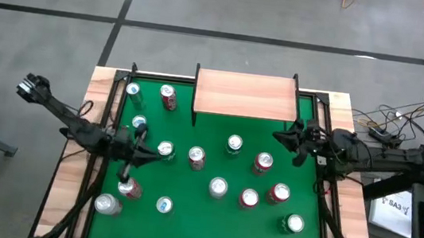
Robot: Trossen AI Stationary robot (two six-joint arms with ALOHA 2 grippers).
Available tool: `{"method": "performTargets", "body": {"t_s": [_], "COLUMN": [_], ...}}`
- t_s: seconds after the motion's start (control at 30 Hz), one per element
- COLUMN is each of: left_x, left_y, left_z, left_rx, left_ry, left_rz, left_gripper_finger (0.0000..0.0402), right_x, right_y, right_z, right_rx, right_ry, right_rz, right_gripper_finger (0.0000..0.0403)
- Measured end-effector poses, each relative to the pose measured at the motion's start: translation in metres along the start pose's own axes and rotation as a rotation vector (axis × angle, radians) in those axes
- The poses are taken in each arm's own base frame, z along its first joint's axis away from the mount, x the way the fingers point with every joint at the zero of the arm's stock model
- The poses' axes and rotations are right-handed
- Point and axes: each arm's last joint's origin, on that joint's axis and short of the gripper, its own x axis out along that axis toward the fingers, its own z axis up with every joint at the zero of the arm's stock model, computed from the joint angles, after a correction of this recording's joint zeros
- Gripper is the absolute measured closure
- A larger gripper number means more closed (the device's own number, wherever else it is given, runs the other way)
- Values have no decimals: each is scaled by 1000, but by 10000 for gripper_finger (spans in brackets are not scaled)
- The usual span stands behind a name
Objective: Place canned beverage on shelf
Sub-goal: Put the middle green soda can on the shelf
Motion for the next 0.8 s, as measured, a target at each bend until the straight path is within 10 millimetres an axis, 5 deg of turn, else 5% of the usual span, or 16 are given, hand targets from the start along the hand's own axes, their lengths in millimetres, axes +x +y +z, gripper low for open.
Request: {"method": "performTargets", "body": {"t_s": [0.37,0.8], "left_x": [11,27], "left_y": [-9,-14], "left_z": [23,14], "left_rx": [109,323], "left_ry": [594,779], "left_rz": [382,357], "left_gripper_finger": [402,402], "right_x": [10,23], "right_y": [17,14], "right_z": [30,21], "right_rx": [-66,-128], "right_ry": [224,315], "right_rz": [-112,-148], "right_gripper_finger": [390,390]}}
